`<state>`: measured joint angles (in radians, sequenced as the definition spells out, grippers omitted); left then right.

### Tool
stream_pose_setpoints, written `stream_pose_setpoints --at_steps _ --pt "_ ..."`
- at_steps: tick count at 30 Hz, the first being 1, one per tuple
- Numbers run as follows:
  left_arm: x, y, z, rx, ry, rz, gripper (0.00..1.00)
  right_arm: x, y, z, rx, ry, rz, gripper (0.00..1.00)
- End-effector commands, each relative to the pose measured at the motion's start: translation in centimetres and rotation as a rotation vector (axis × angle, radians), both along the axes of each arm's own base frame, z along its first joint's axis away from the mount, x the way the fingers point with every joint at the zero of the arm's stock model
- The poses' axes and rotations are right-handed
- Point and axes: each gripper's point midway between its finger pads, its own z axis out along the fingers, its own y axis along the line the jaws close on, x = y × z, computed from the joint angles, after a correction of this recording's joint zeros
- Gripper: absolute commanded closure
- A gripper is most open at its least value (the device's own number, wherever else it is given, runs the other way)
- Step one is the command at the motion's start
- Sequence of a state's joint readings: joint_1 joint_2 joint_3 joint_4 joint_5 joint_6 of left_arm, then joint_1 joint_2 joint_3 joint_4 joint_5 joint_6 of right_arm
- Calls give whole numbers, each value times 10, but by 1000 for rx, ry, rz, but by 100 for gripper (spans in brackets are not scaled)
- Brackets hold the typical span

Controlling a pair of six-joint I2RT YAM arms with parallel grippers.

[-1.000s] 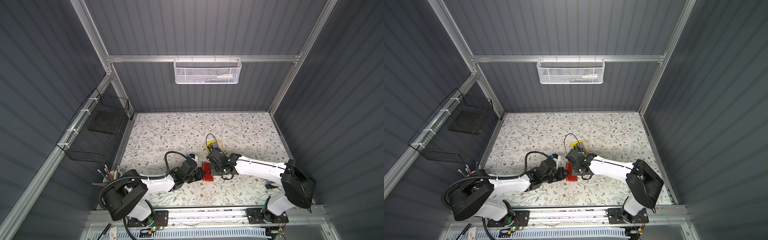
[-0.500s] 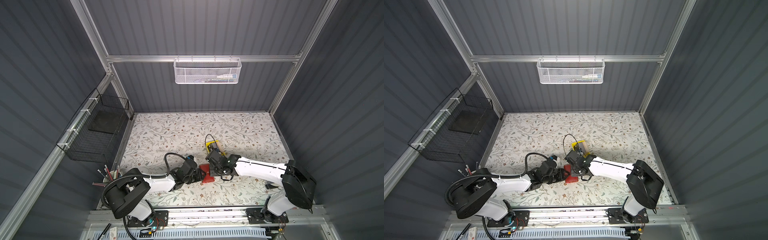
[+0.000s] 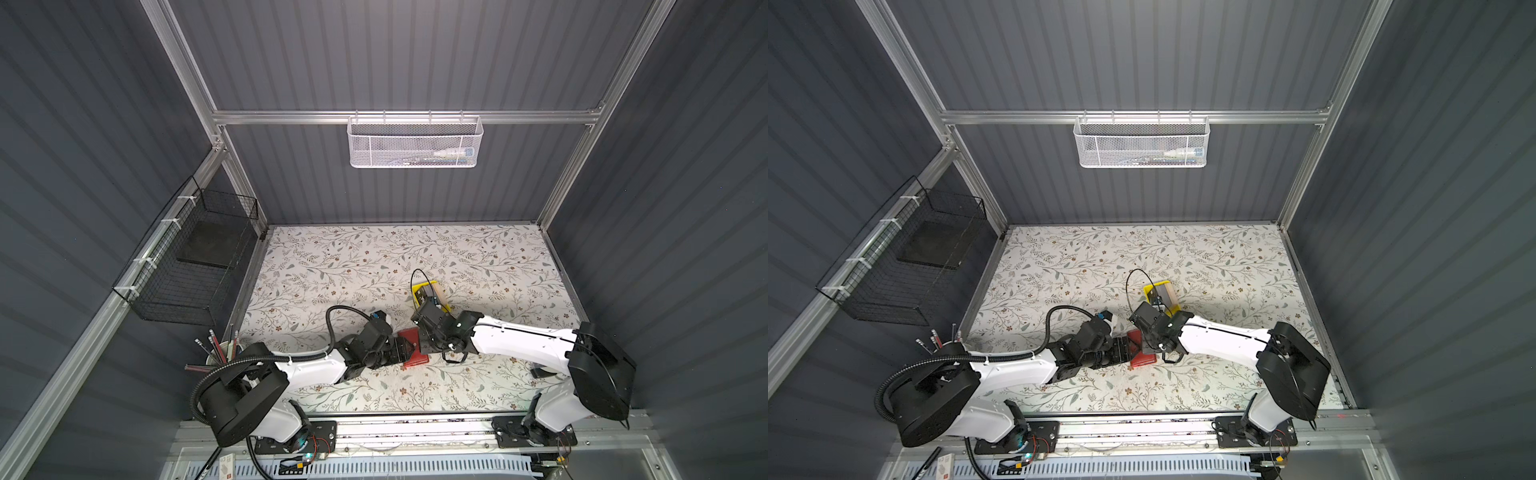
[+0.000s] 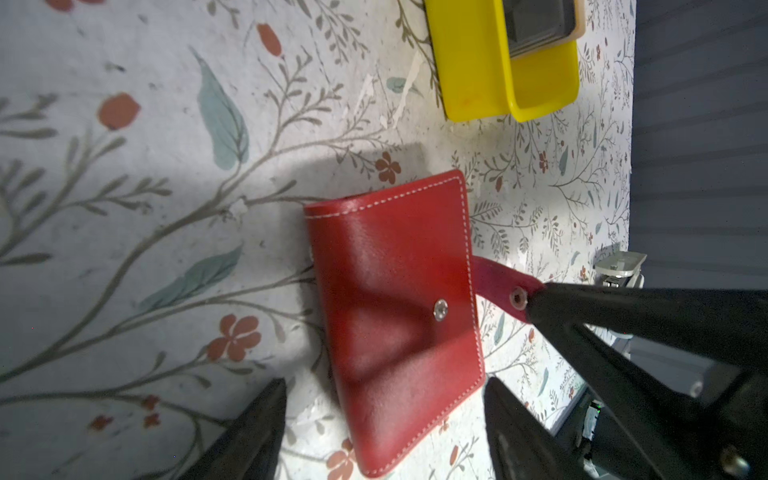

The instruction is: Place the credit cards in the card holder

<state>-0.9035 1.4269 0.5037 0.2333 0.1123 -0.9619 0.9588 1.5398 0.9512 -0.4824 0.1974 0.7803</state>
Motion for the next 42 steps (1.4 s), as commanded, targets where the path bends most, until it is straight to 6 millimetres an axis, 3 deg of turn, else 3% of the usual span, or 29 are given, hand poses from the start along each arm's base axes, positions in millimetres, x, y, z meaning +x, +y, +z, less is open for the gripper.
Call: stream_pose_setpoints --at_steps 1,20,33,42 --pt "1 -13 12 -51 -18 -49 18 -1 -8 9 -31 -36 2 96" --pt "5 -19 28 -110 -25 -50 0 -4 -12 46 -36 -120 8 97" --pt "14 -29 38 -152 -31 -70 1 -2 -12 61 -47 -160 20 97" --pt "18 -28 32 -127 -17 -60 11 -2 -10 68 -44 -171 29 97"
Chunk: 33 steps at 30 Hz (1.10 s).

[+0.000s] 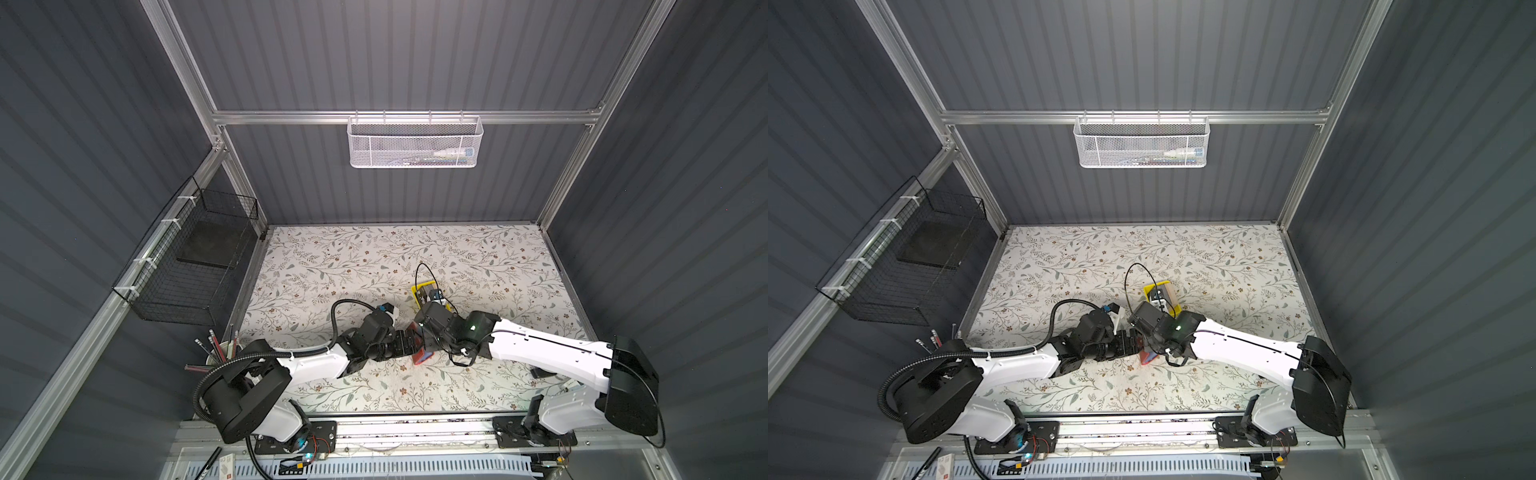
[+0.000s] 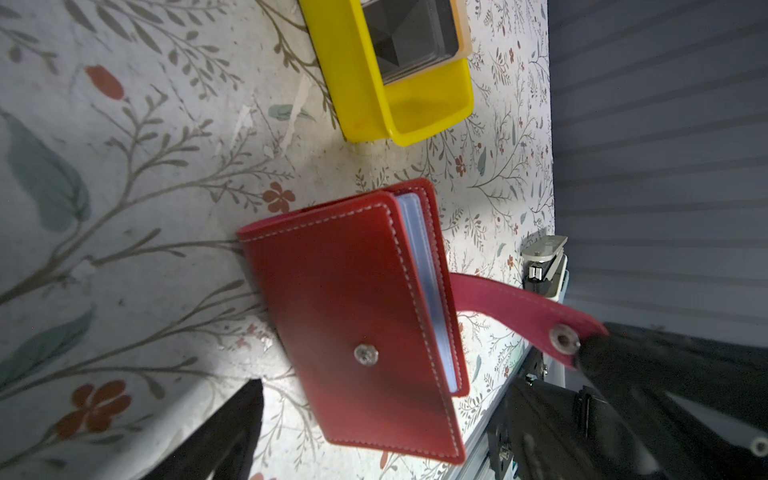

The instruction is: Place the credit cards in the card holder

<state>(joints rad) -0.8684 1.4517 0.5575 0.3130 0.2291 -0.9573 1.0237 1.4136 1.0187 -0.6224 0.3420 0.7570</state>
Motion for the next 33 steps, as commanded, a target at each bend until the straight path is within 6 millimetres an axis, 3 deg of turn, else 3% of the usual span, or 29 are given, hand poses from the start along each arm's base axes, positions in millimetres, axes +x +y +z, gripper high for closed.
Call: stream_pose_setpoints --at_steps 1,6,24,33 --pt "7 -3 3 8 -4 -2 12 1 -1 13 -7 -27 8 97" --pt "10 0 0 21 2 13 20 1 0 15 -15 -31 14 97" --pt "17 15 -10 54 23 31 32 2 -5 20 -22 -58 12 96" --pt "18 26 -11 86 4 31 42 1 -6 5 -43 -31 10 91"
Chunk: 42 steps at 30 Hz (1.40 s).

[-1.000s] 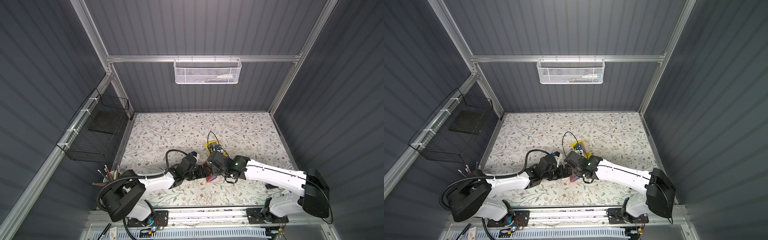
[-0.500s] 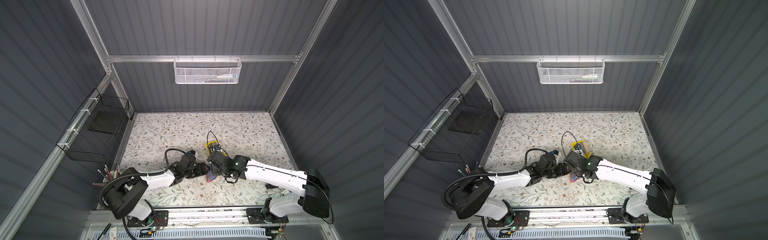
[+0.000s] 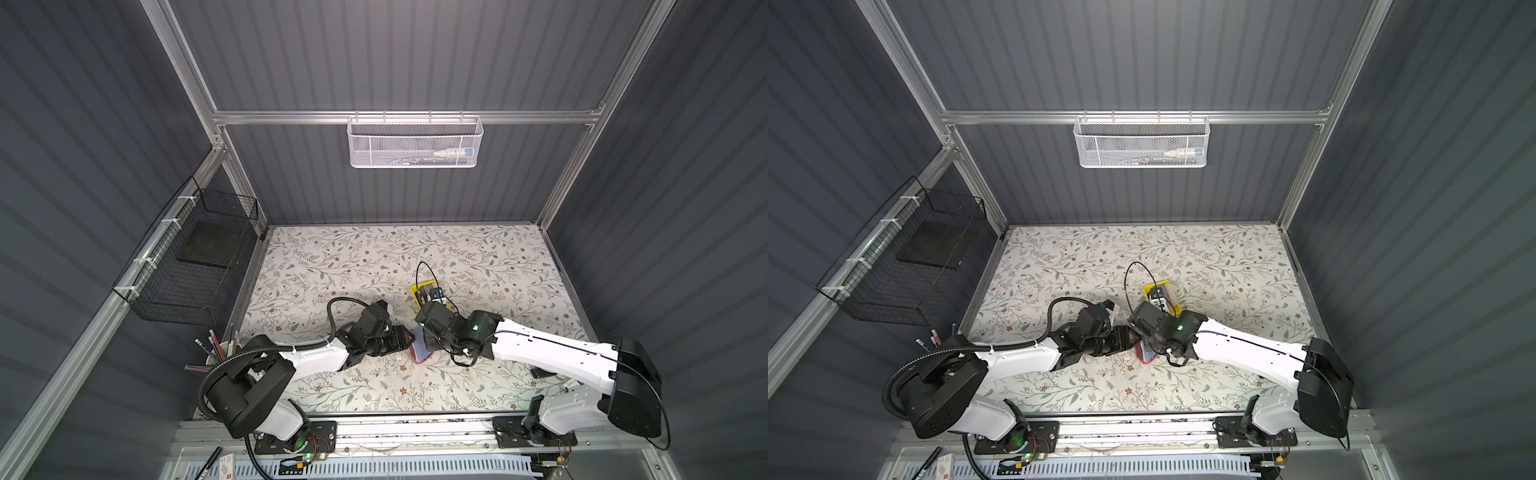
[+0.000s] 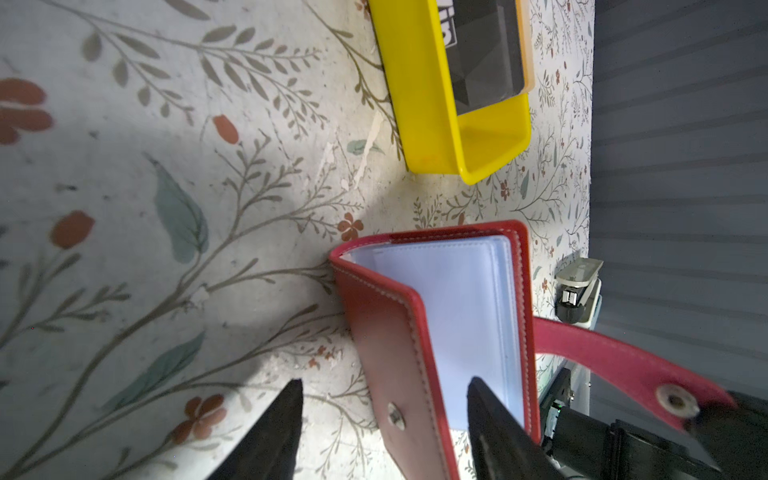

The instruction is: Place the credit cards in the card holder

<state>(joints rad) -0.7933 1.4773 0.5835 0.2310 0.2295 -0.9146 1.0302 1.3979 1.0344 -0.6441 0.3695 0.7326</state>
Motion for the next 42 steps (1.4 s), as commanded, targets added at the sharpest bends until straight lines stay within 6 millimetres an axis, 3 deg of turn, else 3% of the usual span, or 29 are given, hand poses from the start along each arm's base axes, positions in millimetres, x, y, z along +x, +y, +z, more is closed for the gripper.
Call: stream_pose_setpoints --at_steps 1,10,17,32,42 --pt "-1 7 3 14 -21 -14 44 -2 -5 -7 -32 4 -5 88" --pt "-5 6 4 -17 -35 -41 52 -9 -14 -28 -27 32 -30 79" --pt "-7 6 3 -49 -55 -43 56 -11 -10 -40 37 54 -7 73" --pt "2 9 4 -12 -105 -22 57 -8 -4 -49 281 67 59 71" --pt "9 17 9 13 -129 28 57 -8 0 -49 305 54 121 68"
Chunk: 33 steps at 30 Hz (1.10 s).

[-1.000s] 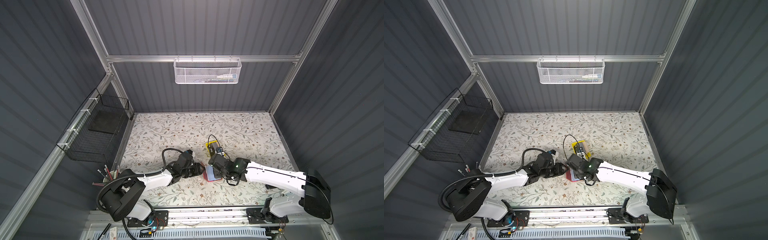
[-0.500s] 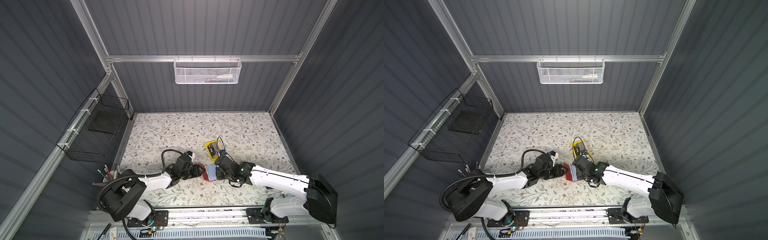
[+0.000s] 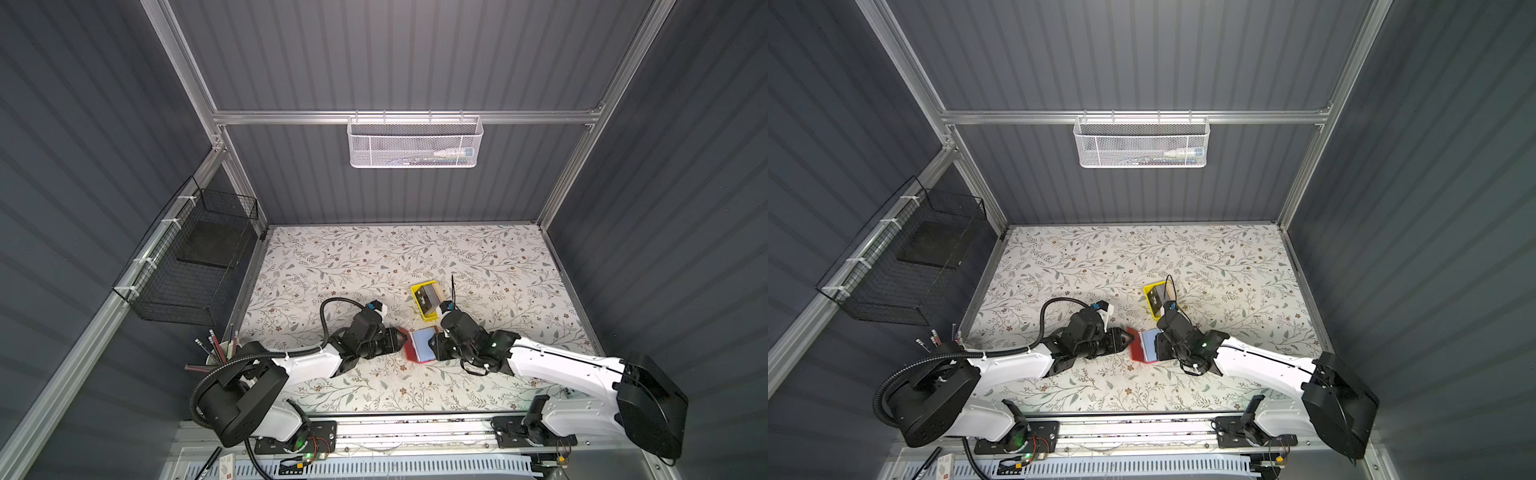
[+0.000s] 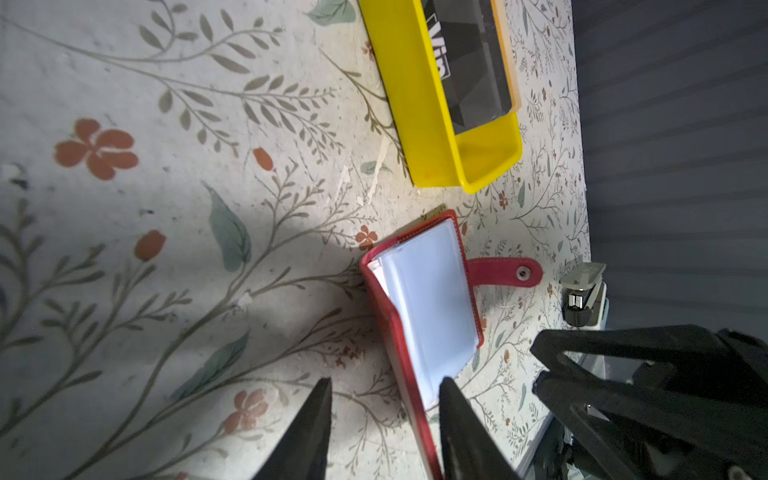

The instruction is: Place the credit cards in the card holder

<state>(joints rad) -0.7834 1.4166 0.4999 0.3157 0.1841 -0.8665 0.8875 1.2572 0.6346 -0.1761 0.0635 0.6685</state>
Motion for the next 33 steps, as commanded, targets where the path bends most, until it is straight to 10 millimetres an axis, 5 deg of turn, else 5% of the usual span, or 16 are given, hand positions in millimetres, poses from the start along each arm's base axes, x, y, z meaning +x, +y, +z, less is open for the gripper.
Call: stream_pose_setpoints --at_steps 1,13,20,33 --pt "7 3 6 18 -33 16 57 1 6 4 18 -15 43 67" --pt "1 0 7 9 -24 -14 56 3 18 8 143 31 46 73" --pt "0 -13 14 -4 -11 -92 46 7 22 12 195 43 -4 76" --pt "0 0 36 -43 -63 -58 40 -6 49 -1 304 132 88 78"
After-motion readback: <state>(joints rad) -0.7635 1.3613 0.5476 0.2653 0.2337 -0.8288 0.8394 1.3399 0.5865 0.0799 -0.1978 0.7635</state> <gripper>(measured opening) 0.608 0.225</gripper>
